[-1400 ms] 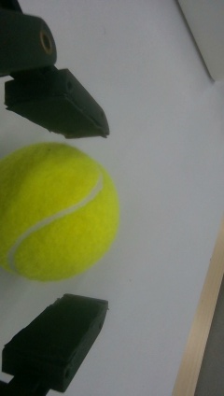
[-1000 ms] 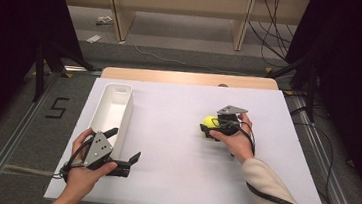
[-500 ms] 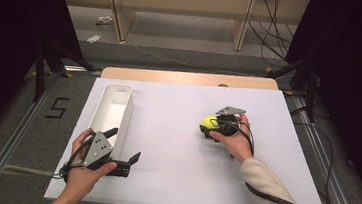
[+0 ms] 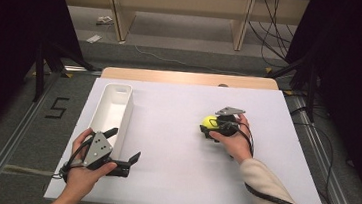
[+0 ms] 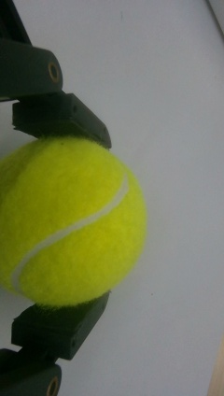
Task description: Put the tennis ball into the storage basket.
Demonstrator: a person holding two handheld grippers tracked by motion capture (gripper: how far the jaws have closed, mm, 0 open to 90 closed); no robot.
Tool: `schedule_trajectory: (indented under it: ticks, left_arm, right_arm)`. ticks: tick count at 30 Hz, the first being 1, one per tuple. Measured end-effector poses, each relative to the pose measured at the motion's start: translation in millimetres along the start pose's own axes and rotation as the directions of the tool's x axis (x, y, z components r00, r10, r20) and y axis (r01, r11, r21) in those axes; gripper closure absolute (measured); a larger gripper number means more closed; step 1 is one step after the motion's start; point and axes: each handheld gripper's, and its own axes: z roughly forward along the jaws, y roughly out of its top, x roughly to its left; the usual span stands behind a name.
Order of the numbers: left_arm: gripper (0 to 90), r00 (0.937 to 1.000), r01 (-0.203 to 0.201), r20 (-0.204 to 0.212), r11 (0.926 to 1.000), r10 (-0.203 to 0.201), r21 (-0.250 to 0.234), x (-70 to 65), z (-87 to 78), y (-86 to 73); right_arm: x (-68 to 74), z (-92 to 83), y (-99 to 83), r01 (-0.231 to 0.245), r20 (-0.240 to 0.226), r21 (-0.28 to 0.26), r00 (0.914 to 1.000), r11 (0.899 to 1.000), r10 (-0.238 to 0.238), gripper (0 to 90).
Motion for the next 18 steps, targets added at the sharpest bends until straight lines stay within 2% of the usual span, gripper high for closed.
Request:
schedule_trajectory:
  ticks: [18]
  left_arm:
    - [0.0, 1.0000, 0.003, 0.002, 1.0000, -0.003, -0.001, 0.4, 0.0, 0.1]
  right_arm:
    - [-1.8, -3.9, 3.0, -0.031, -0.012, -0.026, 0.9995, 0.999, 0.031, 26.8]
